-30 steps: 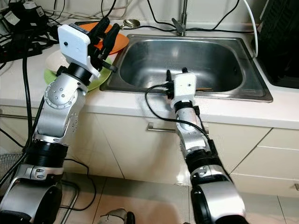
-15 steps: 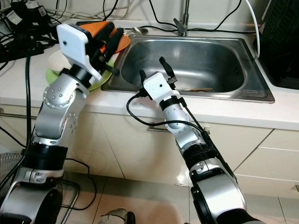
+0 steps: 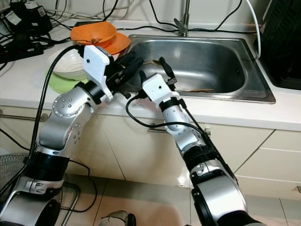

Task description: Kitchen organization

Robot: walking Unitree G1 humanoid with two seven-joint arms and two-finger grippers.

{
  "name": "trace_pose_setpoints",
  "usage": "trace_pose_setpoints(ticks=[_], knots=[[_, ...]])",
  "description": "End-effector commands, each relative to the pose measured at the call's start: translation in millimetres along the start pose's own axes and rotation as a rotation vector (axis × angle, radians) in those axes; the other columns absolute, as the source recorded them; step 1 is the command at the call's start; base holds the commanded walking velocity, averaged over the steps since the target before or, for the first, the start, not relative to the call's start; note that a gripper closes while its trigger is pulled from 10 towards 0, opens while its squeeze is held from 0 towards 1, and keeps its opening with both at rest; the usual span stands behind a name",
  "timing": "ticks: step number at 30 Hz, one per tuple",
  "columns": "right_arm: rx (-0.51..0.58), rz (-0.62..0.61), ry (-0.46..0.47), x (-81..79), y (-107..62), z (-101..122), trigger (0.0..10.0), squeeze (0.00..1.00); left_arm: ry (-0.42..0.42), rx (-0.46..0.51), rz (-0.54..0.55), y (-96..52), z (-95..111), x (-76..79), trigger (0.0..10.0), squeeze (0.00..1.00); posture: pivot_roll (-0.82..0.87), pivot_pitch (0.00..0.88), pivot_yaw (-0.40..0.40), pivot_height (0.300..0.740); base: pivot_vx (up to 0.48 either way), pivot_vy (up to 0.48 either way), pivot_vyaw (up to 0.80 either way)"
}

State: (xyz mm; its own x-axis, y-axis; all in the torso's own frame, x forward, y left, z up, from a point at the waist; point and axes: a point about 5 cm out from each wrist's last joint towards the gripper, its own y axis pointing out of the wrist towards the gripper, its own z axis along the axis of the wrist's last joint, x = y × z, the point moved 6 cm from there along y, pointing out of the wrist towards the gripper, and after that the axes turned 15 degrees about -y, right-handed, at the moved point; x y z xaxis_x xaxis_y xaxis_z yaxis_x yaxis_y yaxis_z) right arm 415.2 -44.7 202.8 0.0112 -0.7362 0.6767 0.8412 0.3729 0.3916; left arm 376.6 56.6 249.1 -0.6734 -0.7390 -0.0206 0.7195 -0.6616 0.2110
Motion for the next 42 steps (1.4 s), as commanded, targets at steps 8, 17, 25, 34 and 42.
trace_pose_setpoints(ticks=[8,17,25,34,42], knots=[[0.035,-0.022,0.014,3.8,5.2,10.0,10.0,0.0,-0.018,-0.03,-0.029,-1.9,-1.9,4.2,10.0,0.0,0.2,0.009,0.063,0.74,0.0,0.0,0.0],[0.052,-0.025,0.036,4.3,6.1,13.9,0.0,0.0,-0.022,-0.06,-0.026,-2.8,-7.7,3.4,10.0,0.0,0.21,0.01,0.066,0.74,0.0,0.0,0.0],[0.059,-0.031,0.044,5.6,7.1,15.7,0.0,0.0,-0.029,-0.06,-0.023,-2.8,-6.5,2.1,10.0,0.0,0.2,0.005,0.068,0.74,0.0,0.0,0.0],[0.064,-0.029,0.052,4.7,7.0,16.8,0.0,0.0,-0.036,-0.056,-0.018,-3.1,-5.4,0.9,10.0,0.0,0.2,0.0,0.071,0.74,0.0,0.0,0.0],[0.058,-0.037,0.073,4.6,6.6,16.6,0.0,0.0,-0.037,-0.052,-0.016,-1.2,-4.4,1.0,10.0,0.0,0.2,0.0,0.077,0.74,0.0,0.0,0.0]])
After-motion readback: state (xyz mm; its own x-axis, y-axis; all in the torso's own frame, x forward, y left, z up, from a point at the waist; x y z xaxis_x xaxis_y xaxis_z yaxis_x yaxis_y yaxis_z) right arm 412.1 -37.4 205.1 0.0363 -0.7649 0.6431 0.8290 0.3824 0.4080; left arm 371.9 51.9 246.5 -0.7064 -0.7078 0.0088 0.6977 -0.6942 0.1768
